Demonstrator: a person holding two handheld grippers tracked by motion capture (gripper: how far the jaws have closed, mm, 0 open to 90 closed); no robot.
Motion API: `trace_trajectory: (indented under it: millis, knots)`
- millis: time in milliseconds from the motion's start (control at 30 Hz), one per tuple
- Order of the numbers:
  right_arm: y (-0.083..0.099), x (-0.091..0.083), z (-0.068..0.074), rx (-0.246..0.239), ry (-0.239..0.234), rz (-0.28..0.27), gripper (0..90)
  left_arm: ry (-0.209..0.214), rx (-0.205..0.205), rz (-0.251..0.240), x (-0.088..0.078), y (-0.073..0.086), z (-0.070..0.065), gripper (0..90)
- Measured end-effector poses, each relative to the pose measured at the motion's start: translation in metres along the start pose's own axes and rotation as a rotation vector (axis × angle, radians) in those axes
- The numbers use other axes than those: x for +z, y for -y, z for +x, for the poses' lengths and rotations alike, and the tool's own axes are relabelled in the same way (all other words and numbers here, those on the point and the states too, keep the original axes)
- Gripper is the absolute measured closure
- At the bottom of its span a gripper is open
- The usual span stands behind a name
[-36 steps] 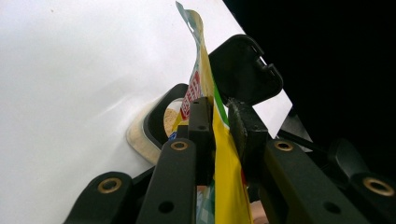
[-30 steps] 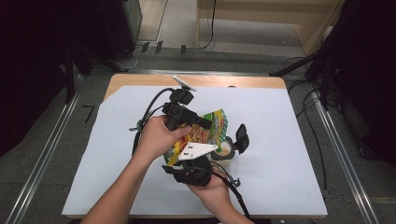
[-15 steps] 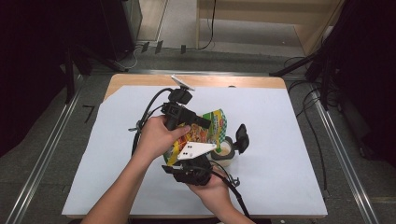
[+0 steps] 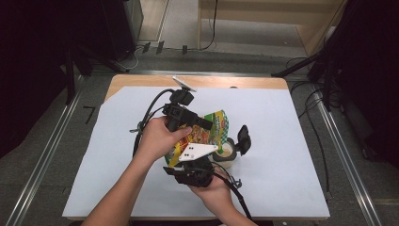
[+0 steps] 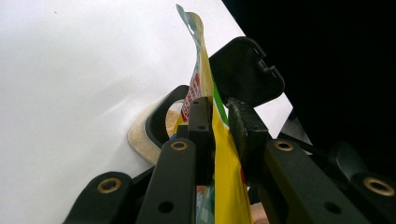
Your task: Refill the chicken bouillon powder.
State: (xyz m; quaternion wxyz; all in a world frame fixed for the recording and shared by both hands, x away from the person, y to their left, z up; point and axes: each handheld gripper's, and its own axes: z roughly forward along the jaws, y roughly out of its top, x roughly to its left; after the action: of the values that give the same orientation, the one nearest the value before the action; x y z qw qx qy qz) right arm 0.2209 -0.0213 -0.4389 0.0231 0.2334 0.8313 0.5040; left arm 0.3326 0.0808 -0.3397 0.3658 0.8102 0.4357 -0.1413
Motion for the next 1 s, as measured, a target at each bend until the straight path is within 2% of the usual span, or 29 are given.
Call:
trace_trajectory:
  millis: [1000]
  knots:
    - [-0.0004,-0.0006,-0.0006,0.004,0.008,0.01,72.9,-0.005,0.009,0.011,0.0024,0.0005,-0.0034,79.8]
